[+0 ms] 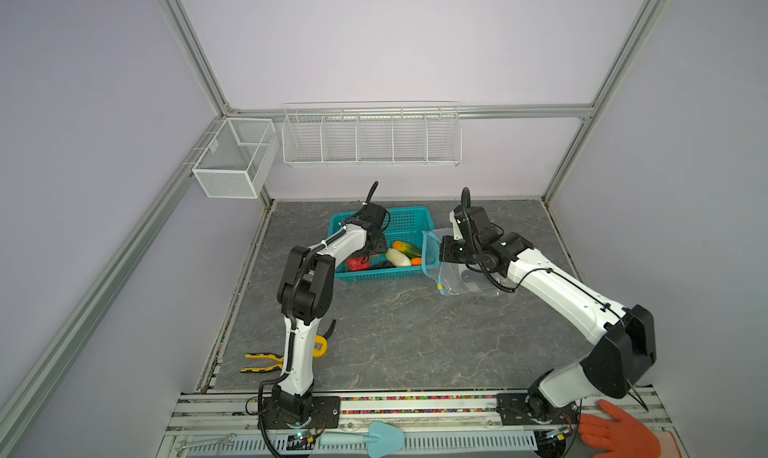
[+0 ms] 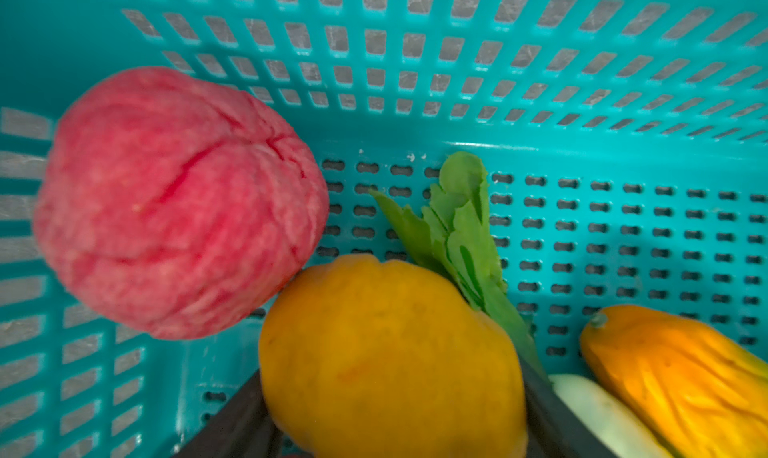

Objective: Place the food in the zip-top bag and seal the zipper
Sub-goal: 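Grasp and lift the yellow mango with the left gripper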

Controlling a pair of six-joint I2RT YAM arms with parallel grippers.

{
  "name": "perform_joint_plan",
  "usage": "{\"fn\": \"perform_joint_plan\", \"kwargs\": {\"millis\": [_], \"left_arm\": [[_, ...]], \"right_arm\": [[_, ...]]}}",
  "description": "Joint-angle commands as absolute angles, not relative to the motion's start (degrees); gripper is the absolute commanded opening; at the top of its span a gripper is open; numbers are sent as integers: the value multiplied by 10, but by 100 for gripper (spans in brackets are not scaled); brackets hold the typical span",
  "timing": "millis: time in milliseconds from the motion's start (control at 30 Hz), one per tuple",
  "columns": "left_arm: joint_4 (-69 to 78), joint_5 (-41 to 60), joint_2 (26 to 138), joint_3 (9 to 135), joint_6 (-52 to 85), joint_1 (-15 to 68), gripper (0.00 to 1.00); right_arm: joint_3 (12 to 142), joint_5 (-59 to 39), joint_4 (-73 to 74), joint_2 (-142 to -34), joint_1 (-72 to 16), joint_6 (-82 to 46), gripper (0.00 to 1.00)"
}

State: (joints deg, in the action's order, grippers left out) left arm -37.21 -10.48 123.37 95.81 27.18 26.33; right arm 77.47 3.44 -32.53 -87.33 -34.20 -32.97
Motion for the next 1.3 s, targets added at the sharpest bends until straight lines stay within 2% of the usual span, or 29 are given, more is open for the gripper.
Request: {"fn": "perform_joint_plan", "kwargs": {"millis": [0,900,1133,1267], "left_arm": [[-387,-91,1203,953,279,267,73],[-295,-34,1070,856,322,267,66],[-276,-1,1041,836,337,267,65],[-228,60,993,793,349,266,63]], "right_arm": [[785,43,-333,-863,-339,-325,6],[784,51,-330,-862,-340,-333,7],[789,48,-329,-868,-341,-332,7],[793,49,-331,-869,-342,-332,7]]}}
